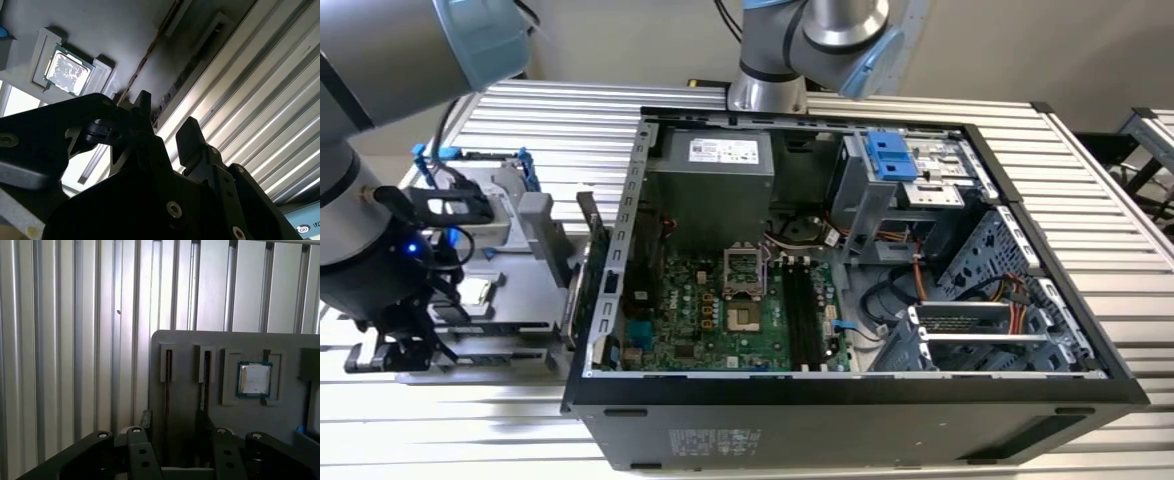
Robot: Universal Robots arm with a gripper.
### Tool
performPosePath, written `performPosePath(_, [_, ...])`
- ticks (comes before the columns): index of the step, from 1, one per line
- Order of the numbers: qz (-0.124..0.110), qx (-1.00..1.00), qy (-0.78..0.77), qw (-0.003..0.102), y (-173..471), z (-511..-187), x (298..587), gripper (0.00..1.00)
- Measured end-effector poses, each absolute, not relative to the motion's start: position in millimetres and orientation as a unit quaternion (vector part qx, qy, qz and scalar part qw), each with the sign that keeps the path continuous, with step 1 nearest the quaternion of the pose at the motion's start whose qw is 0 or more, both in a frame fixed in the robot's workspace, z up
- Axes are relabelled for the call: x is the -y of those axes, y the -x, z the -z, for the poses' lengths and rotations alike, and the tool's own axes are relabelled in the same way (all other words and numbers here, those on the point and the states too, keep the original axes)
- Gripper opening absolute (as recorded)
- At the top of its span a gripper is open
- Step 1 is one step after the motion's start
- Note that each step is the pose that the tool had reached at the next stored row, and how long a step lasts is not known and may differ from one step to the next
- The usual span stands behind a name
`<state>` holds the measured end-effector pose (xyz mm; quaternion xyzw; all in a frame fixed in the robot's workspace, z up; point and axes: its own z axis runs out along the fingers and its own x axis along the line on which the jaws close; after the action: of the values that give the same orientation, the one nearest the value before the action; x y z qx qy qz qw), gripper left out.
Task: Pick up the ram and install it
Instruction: 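Pick up the ram and move it above insertion slot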
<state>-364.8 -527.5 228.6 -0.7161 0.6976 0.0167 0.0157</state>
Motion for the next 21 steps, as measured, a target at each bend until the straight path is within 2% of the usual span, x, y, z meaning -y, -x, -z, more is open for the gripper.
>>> performPosePath(21, [-0.018, -0.698, 0.716, 0.014, 365, -197, 528, 1.0])
